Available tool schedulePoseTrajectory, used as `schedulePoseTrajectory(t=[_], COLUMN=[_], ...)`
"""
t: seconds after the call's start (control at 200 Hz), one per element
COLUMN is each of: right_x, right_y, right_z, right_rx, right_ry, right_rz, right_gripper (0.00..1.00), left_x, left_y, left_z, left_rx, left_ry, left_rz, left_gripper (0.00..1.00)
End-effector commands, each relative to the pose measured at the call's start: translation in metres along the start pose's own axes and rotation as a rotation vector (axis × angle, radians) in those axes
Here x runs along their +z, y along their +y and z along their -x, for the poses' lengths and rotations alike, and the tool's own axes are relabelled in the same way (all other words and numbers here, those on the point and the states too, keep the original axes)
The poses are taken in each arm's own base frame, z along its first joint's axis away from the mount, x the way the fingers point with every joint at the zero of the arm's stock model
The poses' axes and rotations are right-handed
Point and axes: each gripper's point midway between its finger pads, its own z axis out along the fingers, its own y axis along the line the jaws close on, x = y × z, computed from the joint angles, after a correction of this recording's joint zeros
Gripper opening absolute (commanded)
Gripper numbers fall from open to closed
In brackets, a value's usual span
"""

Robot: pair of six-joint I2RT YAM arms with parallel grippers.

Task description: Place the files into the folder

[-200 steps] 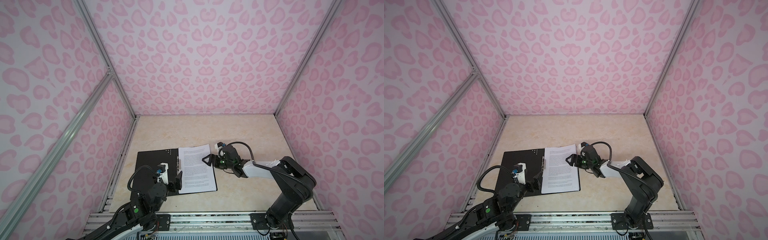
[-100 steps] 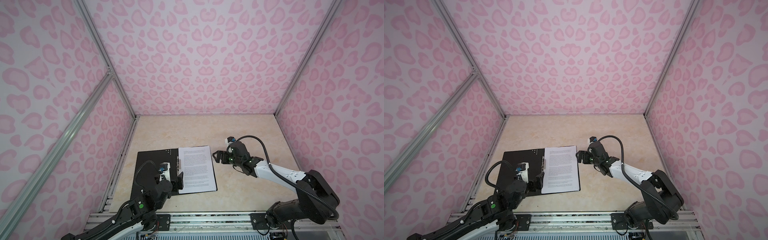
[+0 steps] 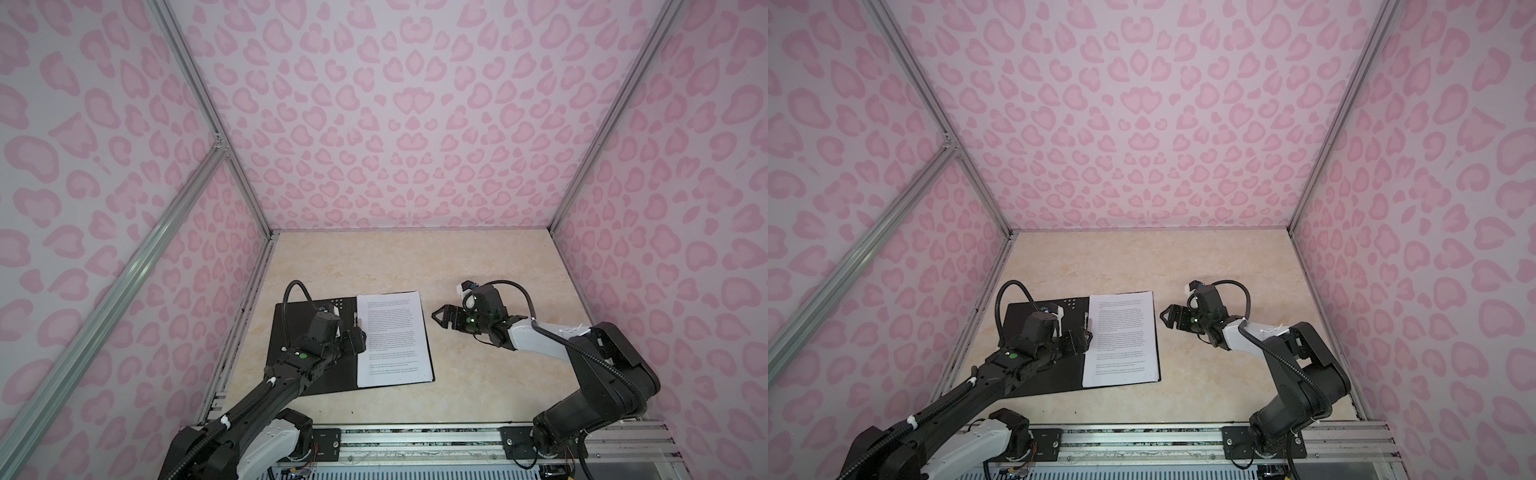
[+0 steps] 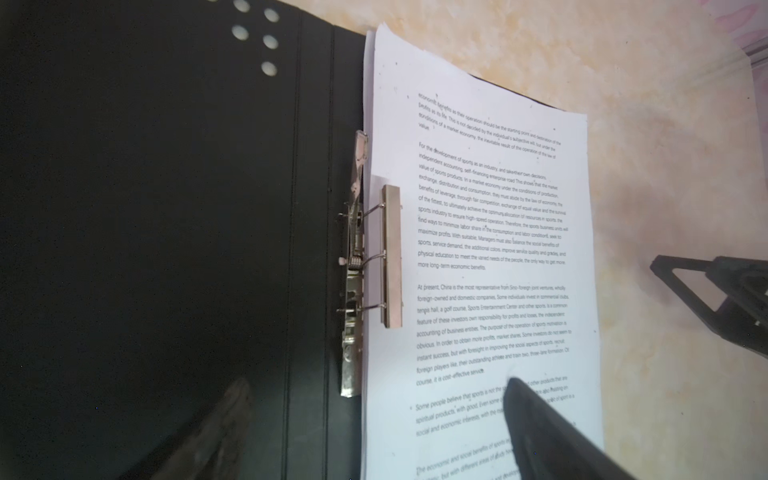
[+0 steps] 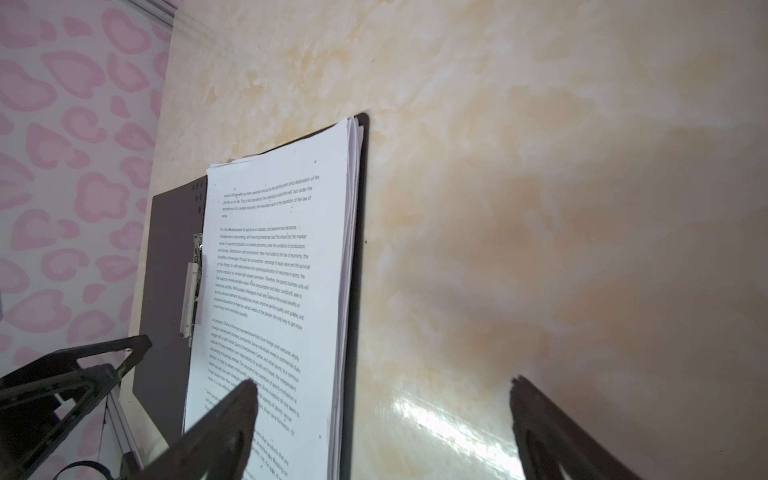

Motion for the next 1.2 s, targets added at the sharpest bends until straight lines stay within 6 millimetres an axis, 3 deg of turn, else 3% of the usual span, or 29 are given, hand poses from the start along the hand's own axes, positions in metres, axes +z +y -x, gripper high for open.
schedulePoseTrajectory(t=[0.0,0.31,0.44,0.61,0.99,1.195], right_x=[0.001,0.013,0.013,0.012,-0.008,-0.021], right_y=[0.008,0.007,0.013,0.004,-0.025,-0.033], right_z=[0.003,0.001,0.004,0.004,0.015,0.021], right_rx=[0.007,0.057,0.107,0.126,0.146,0.127], right_ry=[-0.013,0.017,-0.013,-0.009,-0.057,-0.098], right_rz=[0.060,0.096,0.192,0.159,0.035,-0.032], right_gripper=[0.94,0.95,0.97,0.97,0.97,0.97], left_x=[0.006,0.020,0.028,0.034,0.050,0.073], left_y=[-0.019,-0.008,-0.015,-0.022,-0.065,-0.104], left_z=[0.004,-0.009,-0.014,-0.019,-0.030,-0.032], left_rx=[0.024,0.027,0.019,0.010,0.054,0.070], left_ry=[0.033,0.095,0.121,0.139,0.163,0.182], left_rz=[-0.083,-0.043,-0.091,-0.111,-0.159,-0.198], left_gripper=[0.96,0.97,0.97,0.97,0.97,0.97])
